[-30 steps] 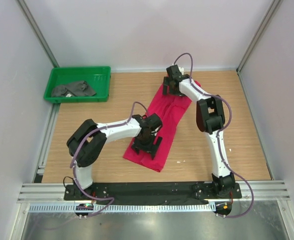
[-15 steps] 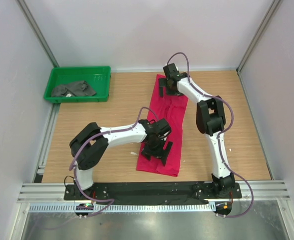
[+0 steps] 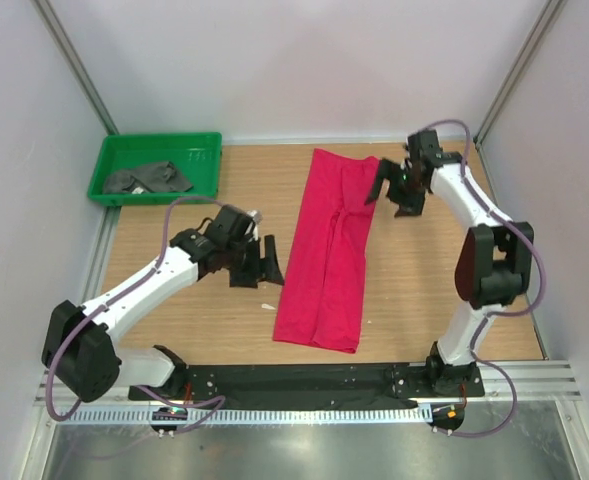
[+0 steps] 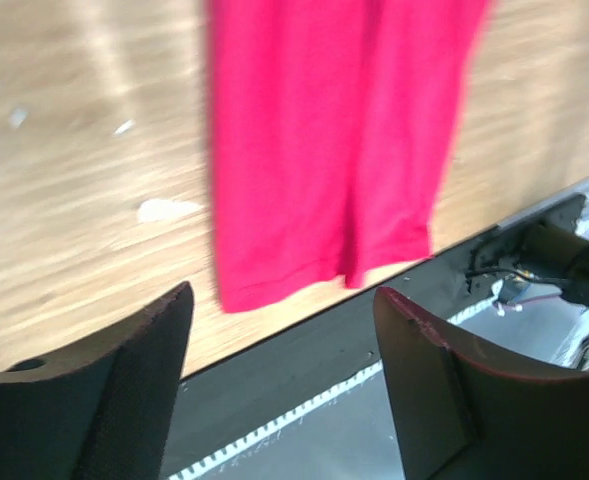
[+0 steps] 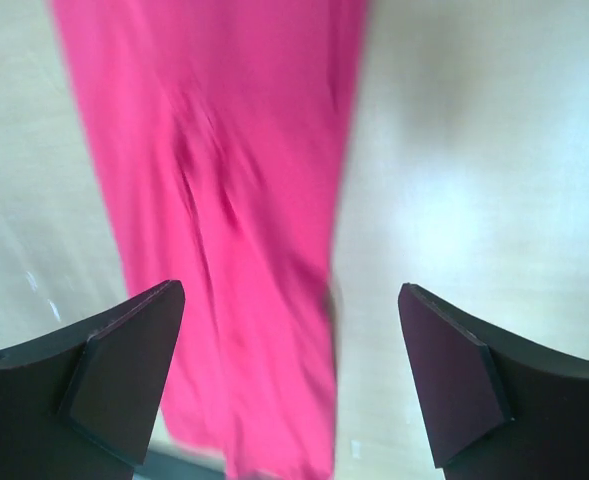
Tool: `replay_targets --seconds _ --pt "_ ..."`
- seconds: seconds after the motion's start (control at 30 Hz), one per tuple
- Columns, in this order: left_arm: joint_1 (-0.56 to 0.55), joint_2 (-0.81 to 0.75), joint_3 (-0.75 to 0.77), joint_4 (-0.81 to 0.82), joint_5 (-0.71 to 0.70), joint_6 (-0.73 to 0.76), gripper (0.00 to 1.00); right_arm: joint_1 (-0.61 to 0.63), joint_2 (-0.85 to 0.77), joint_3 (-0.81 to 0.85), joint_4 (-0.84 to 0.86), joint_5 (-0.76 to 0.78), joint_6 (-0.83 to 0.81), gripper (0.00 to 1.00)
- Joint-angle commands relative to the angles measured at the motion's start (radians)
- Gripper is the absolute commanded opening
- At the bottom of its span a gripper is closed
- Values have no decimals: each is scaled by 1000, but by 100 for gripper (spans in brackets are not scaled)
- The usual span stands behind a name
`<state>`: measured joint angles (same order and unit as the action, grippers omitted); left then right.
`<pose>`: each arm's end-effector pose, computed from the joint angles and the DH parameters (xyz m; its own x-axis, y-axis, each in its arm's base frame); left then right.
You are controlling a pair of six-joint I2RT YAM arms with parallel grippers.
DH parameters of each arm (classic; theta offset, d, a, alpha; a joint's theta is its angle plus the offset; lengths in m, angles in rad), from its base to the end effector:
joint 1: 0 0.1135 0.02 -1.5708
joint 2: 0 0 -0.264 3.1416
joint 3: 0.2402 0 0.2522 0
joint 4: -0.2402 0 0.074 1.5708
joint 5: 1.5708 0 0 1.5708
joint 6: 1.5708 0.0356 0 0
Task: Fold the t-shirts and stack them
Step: Fold the tshirt
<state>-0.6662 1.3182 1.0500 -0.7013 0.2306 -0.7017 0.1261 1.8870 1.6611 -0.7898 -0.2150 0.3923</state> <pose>0.2053 -0.1718 0.2725 -0.9491 -0.0533 -0.3104 0.1187 0.8525 -0.5091 0.4074 0.0593 0.2756 -0.8687 0.2664 -0.4177 0.1057 0.9234 0.3690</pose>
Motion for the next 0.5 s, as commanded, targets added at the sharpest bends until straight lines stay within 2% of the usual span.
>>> replay_targets --seconds 0.0,0.07,0.13,0.17,0.2,0.3,0.47 --pt "65 -28 -139 69 125 -65 72 44 -205 -270 -60 -152 31 94" --pt "70 -25 -186 94 145 -77 70 49 -313 -401 -61 -170 39 83" --pt "76 6 -212 132 167 -93 68 67 -480 -604 -43 -193 81 76" --pt "83 16 -229 134 167 -96 67 82 -533 -671 -32 -219 107 68" --pt "89 32 -240 140 168 -97 64 102 -639 -801 -5 -234 134 65" --pt "119 73 -297 190 228 -117 59 220 -768 -1019 67 -265 276 60" --pt "122 92 -343 238 274 -128 57 314 -1037 -1208 115 -253 497 56"
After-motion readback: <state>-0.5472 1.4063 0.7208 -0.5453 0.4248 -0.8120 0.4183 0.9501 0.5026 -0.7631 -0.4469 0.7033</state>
